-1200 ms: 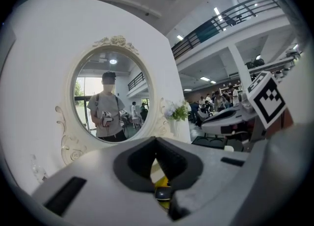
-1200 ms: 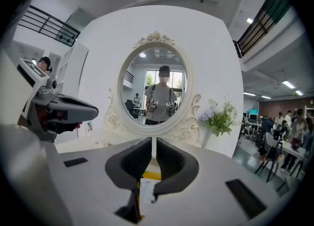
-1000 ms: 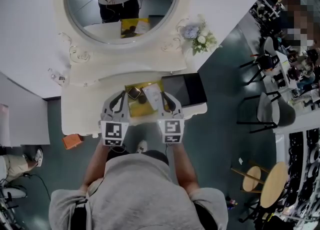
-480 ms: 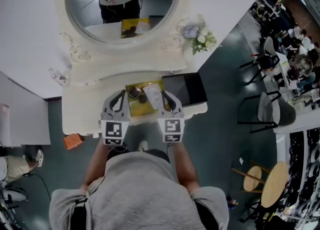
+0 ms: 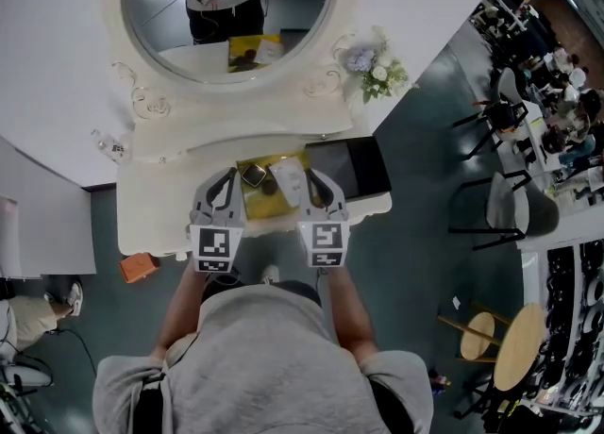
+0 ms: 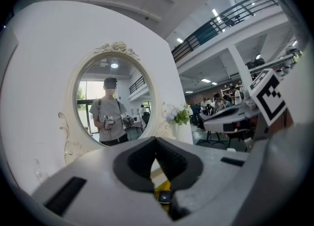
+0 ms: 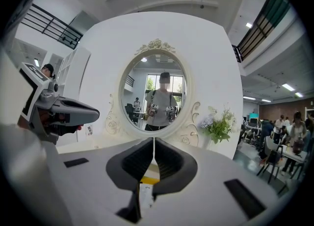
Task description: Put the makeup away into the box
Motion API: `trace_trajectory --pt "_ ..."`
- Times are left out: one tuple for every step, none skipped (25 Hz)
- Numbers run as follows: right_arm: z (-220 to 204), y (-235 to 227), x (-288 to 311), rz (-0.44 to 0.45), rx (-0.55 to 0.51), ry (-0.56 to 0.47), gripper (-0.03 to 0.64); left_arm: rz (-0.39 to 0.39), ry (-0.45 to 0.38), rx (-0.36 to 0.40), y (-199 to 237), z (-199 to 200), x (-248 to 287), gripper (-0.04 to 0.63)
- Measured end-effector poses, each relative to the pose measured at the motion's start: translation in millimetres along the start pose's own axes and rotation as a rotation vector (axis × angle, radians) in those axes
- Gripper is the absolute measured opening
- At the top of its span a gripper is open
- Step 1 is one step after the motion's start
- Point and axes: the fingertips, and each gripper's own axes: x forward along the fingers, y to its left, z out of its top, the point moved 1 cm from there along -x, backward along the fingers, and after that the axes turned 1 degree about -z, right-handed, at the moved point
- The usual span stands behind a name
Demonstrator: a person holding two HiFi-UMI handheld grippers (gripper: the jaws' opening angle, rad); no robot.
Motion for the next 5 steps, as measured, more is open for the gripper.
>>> trace_trajectory --pt "-0.2 -0.3 0.2 0.000 -0.001 0.000 0.023 0.000 -0.001 0.001 -0.1 0.1 0.3 0.003" --pt "-0.2 -0.5 0.3 0.000 -0.001 0.000 0.023 -0.001 -0.001 0.001 -0.1 0.3 0.7 0.003" --pt "-0.1 -0.8 0.5 0.001 -0.001 0.000 0.023 -0.001 -0.002 0.001 -0.1 0.6 1.2 0.003" --pt "0.0 -1.2 0.8 0.001 0.000 -0.001 0.023 -0.002 -0.003 0.002 -0.2 1.0 1.8 0.003" --pt "0.1 -1.6 1.0 0.001 0.000 -0.001 0.023 -0.003 -0.004 0.002 -0.2 1.3 2.3 0.003"
